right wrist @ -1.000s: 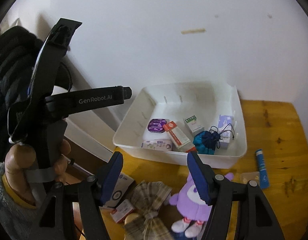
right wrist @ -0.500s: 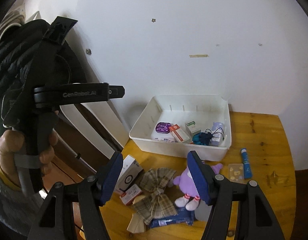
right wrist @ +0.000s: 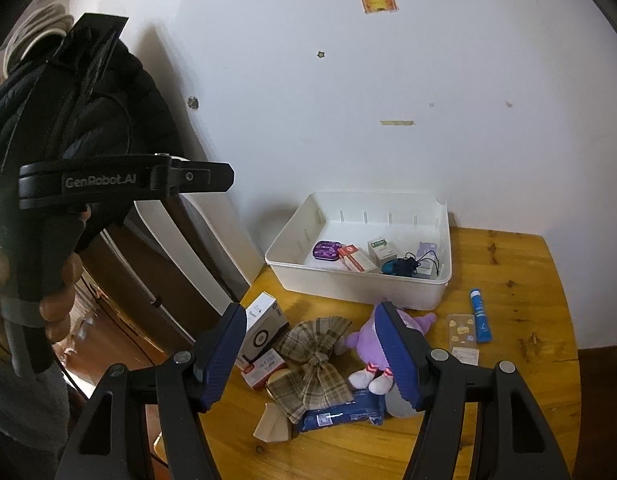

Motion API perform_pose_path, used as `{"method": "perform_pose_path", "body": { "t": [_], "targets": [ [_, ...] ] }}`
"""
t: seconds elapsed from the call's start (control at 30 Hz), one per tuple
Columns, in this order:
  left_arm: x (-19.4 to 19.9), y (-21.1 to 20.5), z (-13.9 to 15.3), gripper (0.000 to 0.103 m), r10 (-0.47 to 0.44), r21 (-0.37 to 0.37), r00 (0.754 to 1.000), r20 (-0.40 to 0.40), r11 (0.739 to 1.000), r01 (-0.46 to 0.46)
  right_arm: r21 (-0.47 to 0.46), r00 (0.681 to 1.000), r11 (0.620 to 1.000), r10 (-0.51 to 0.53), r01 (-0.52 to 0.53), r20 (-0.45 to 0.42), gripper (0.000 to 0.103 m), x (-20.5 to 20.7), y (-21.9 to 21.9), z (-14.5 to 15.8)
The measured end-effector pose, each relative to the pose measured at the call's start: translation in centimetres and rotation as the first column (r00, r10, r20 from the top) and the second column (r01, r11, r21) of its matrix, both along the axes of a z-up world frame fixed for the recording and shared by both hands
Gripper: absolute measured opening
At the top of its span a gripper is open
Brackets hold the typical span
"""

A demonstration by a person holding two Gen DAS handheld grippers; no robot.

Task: Organize objects
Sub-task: 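Withdraw both grippers from the tray toward the HP box and plaid bow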

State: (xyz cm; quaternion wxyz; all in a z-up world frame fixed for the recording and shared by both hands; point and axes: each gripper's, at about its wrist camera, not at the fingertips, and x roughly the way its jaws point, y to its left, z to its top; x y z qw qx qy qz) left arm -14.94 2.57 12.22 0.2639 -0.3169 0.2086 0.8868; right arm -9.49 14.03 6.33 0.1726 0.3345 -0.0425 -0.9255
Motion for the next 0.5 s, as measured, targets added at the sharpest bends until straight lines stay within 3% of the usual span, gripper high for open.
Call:
{"method": "perform_pose_path", "body": {
  "t": [0.27, 0.3, 0.5],
  "targets": [
    [0.8, -1.0, -1.2, 0.084, -0.044, -0.024, 0.999, 0.005, 0.999, 0.044, 0.068, 0.999, 0.998, 0.013, -0.011, -0.031, 0.068, 0.9, -0.6, -1.0],
    [0.7, -1.1, -1.5, 0.084, -0.134, -0.014, 0.991, 0.019, 0.991, 0.134, 0.072, 0.999, 0.997, 0.015, -0.012, -0.032, 0.068, 1.0, -0.7, -1.2],
    [1.1, -1.8, -3.7, 0.084, -0.173, -0.041, 0.984, 0.032, 0.984, 0.175, 0.103, 0.999, 0.994, 0.028, -0.025, -0.021, 0.068, 1.0, -1.0, -2.5]
  ]
}}
